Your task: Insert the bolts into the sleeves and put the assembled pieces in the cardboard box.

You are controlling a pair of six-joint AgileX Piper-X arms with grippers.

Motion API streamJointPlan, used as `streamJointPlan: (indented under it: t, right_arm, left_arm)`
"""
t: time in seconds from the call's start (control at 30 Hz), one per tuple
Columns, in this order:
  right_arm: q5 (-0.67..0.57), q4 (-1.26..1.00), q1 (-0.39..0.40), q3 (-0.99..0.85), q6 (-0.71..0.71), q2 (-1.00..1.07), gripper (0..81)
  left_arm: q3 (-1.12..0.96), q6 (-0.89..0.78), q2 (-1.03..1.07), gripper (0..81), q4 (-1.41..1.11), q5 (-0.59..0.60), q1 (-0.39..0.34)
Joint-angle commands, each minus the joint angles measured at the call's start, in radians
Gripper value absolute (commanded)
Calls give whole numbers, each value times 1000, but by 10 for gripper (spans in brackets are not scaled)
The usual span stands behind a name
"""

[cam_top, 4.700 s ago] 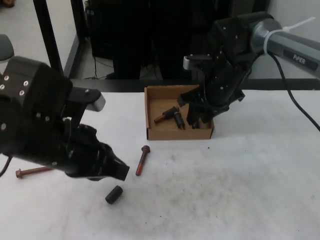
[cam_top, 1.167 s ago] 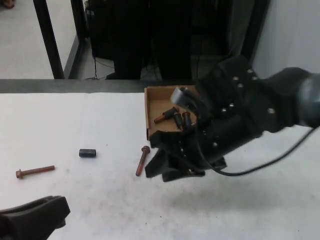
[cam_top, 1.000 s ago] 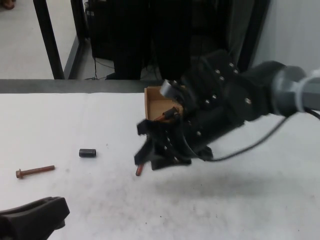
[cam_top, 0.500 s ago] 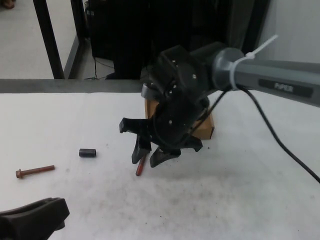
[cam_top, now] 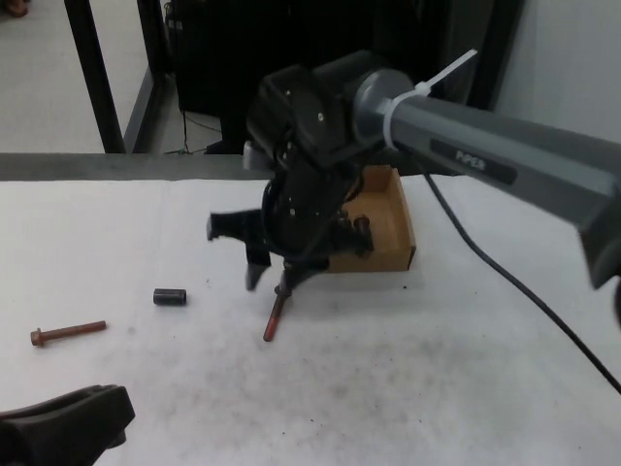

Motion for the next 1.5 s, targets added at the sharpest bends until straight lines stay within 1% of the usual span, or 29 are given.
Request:
streamJointPlan:
  t: [0.0,0.1,0.23,0.43,0.63,0.73,0.83,0.93,1.0,1.17,1.4,1.47]
  right_arm:
    - [26,45,3,-20,-12,5,414]
    - [64,45,3,-20,-8,4,414]
    - [81,45,3,-20,22,8,414]
    - [86,23,19,-20,59,18,414]
    - [81,-25,46,-20,131,42,414]
    - [88,-28,57,-23,132,58,414]
    - [115,-28,57,-23,132,67,388]
    - [162,-23,57,-23,132,69,337]
    - [172,-23,57,-23,132,69,321]
    - [206,-23,57,-23,132,73,321]
    - [312,-23,57,-23,132,73,314]
    - [317,-23,57,-23,132,73,258]
  left_arm:
    - [-2,-8,-8,8,-7,-10,-3]
    - [-2,-8,-8,8,-7,-10,-3]
    - [-2,-9,-8,8,-7,-10,-3]
    - [-2,-9,-8,8,-7,-10,-3]
    - [-2,-9,-8,8,-7,-10,-3]
    - [-2,-9,-8,8,-7,-10,-3]
    - [-2,-8,-8,8,-7,-6,-3]
    - [-2,-8,-8,8,-7,12,-3]
    - [-2,-8,-8,8,-7,13,-3]
    - [-2,-8,-8,8,-5,13,-3]
    - [-2,-8,-8,8,10,13,-3]
    - [-2,-4,-8,8,9,13,-3]
